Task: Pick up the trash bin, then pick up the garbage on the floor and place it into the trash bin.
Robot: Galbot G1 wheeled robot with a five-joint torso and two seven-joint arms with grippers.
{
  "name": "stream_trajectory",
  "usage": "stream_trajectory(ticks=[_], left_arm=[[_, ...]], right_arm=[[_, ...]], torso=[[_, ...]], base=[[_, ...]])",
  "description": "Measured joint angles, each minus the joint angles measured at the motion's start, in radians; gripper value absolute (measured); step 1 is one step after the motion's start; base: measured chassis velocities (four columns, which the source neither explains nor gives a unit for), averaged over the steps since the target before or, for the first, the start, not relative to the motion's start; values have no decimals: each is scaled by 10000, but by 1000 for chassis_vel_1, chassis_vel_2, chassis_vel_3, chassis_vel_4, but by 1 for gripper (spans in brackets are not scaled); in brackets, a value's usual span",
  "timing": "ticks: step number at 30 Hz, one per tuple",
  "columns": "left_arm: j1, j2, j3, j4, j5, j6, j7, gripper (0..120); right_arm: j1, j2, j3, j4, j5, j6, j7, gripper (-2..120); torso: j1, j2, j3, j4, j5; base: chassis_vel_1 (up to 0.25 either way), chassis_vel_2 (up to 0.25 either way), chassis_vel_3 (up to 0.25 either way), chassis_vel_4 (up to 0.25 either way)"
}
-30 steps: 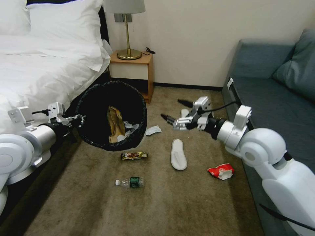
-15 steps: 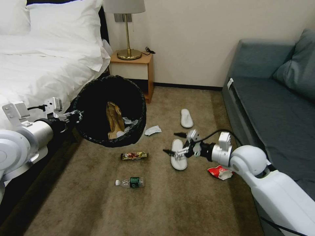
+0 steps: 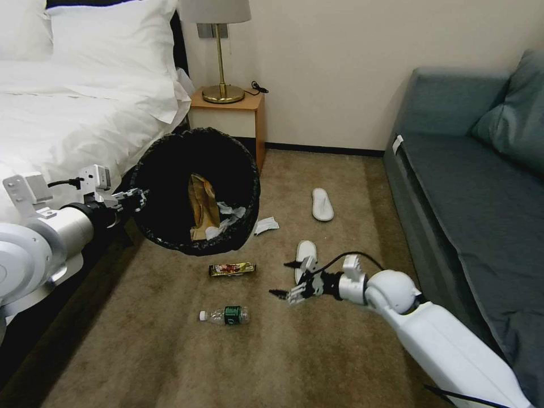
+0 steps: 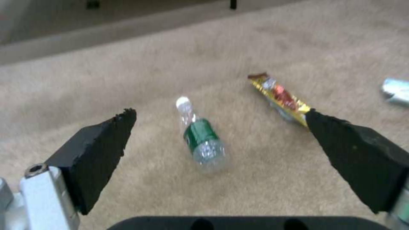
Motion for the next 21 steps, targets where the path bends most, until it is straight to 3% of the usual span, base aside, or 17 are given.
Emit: stream_trajectory(ticks=[21], left_arm=[[35,-41,304,-402,-47,0,28,3]], right_arm=[[1757,2711,-1205,-4501,-1361,1463,-228,100]], torso=[[0,0,1,1,-1]], base=[[0,0,0,0]])
